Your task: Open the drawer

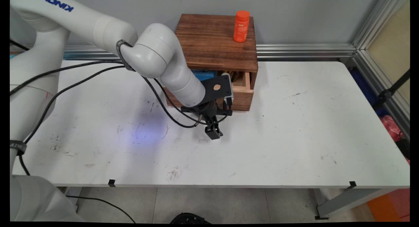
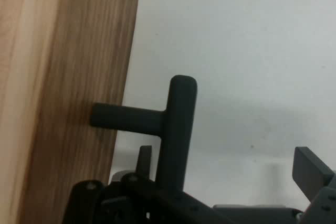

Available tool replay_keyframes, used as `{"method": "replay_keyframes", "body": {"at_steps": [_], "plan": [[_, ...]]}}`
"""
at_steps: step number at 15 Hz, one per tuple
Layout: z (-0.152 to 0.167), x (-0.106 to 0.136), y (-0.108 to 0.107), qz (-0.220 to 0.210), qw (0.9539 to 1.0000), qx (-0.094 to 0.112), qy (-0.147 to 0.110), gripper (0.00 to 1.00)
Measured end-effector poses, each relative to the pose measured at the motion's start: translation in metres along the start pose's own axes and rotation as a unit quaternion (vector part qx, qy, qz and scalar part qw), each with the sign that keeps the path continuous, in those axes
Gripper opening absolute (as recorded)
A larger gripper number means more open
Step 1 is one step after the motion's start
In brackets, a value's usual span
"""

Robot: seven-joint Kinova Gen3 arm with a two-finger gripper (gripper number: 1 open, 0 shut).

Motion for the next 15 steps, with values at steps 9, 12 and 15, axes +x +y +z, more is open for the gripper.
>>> {"method": "replay_keyframes", "body": {"at_steps": [9,12,15], "plan": [[-0.014,-0.003,0.019,0.053,0.9981,0.003,-0.032,1.00],[-0.017,-0.004,0.022,0.063,0.9971,0.008,-0.041,1.00],[-0.018,-0.005,0.025,0.071,0.9962,0.011,-0.049,1.00]]}}
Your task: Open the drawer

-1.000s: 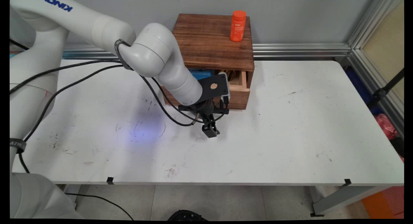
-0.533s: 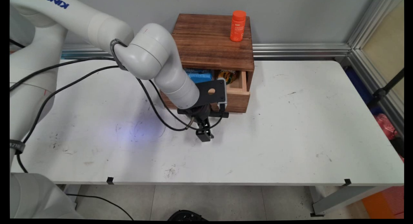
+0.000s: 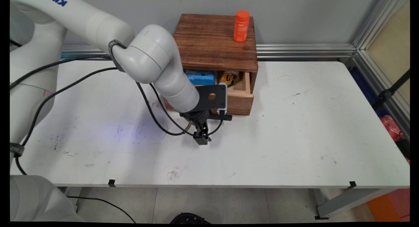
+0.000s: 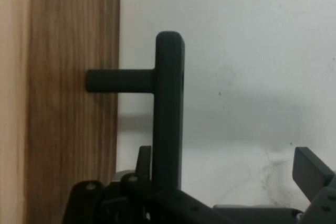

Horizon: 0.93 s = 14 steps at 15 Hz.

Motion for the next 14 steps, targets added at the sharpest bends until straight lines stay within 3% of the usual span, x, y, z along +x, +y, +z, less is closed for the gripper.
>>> {"method": "replay_keyframes", "body": {"at_steps": [14], "plan": [[-0.0065,0.0080,0.0107,-0.003,0.9999,0.006,-0.016,1.00]]}}
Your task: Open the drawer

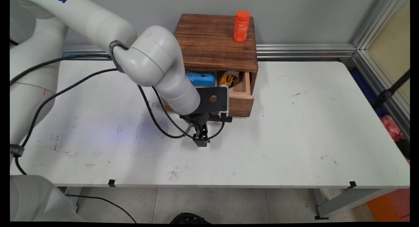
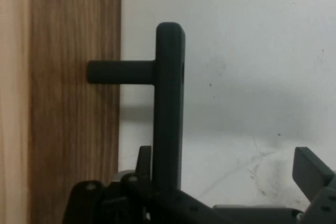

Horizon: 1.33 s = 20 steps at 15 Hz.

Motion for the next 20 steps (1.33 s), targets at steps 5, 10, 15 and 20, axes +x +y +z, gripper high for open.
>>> {"method": "replay_keyframes", "body": {"at_steps": [5,10,15,20], "plan": [[-0.003,0.001,0.006,-0.009,0.9999,-0.003,-0.004,1.00],[-0.004,-0.003,0.016,-0.017,0.9998,-0.007,-0.012,1.00],[-0.006,-0.005,0.026,-0.025,0.9995,-0.008,-0.019,1.00],[-0.010,-0.004,0.036,-0.029,0.9993,-0.004,-0.023,1.00]]}}
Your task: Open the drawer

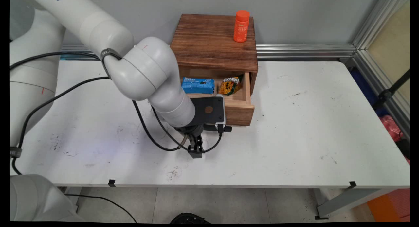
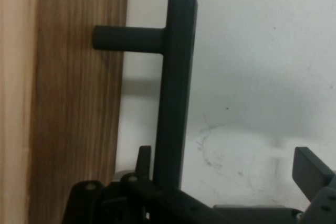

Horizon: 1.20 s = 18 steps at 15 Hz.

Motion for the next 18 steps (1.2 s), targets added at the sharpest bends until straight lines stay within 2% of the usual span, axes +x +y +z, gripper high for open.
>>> {"method": "replay_keyframes", "body": {"at_steps": [9,18], "plan": [[-0.005,0.001,0.022,-0.007,0.9999,0.004,-0.007,1.00],[-0.013,-0.006,0.029,-0.018,0.9998,-0.009,0.006,1.00]]}}
